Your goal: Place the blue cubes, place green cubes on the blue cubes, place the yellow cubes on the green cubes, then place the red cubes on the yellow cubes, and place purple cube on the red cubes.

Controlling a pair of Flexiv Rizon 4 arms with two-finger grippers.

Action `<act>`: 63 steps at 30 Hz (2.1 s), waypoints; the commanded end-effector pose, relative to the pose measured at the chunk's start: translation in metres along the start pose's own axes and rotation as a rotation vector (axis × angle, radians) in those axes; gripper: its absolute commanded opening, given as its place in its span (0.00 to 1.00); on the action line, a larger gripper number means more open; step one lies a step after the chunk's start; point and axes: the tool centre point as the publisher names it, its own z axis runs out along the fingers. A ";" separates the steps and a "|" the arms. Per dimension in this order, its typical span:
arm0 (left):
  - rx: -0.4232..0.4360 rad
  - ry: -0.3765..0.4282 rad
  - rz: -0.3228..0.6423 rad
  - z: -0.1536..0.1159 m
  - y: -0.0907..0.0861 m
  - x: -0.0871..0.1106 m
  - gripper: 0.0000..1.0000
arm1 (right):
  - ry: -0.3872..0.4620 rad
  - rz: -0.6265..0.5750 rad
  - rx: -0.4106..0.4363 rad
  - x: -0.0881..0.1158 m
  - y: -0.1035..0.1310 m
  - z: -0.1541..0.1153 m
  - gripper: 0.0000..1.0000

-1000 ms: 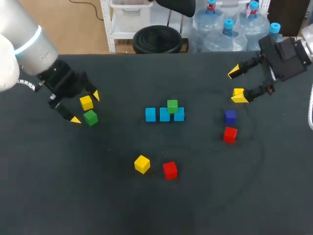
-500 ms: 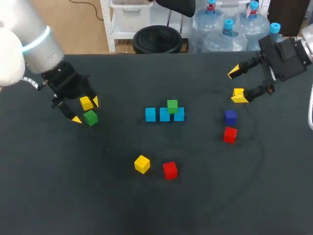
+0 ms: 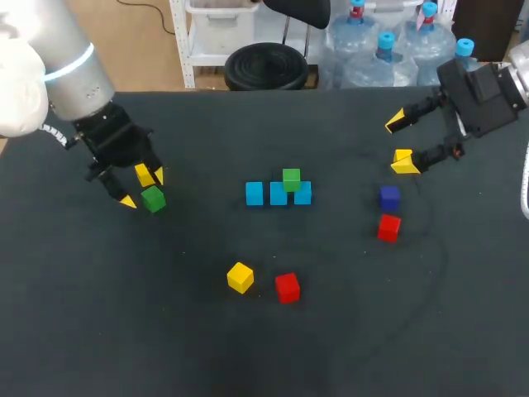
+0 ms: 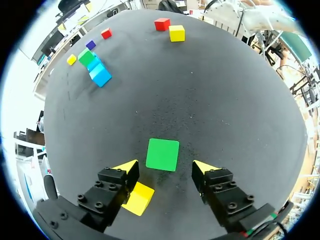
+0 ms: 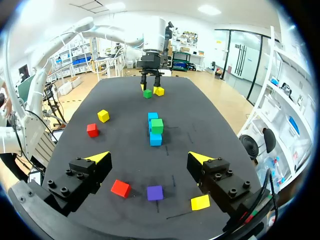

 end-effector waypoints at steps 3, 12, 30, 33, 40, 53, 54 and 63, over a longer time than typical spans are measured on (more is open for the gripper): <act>0.017 0.000 0.011 -0.001 0.002 0.000 0.68 | -0.002 -0.001 0.000 0.000 0.000 0.001 1.00; 0.041 0.000 0.031 0.001 0.006 -0.007 0.69 | -0.002 -0.001 0.000 0.000 0.000 0.001 1.00; 0.070 0.011 0.059 0.000 0.014 -0.008 0.49 | -0.002 -0.001 0.000 0.000 0.000 0.001 1.00; 0.076 0.010 0.061 0.002 0.011 -0.008 0.49 | -0.002 -0.001 0.000 0.000 0.000 0.001 1.00; 0.077 0.007 0.049 0.002 0.004 -0.010 0.48 | -0.002 -0.001 0.000 0.000 0.000 0.001 1.00; 0.061 0.011 0.027 0.001 0.003 -0.008 0.00 | -0.002 -0.001 0.000 0.000 0.000 0.001 1.00; 0.060 0.010 0.028 0.001 0.003 -0.008 0.00 | -0.002 -0.001 0.000 0.000 0.000 0.001 1.00; -0.014 0.052 -0.081 -0.019 0.015 -0.026 0.00 | -0.002 -0.001 0.000 0.000 0.000 0.001 1.00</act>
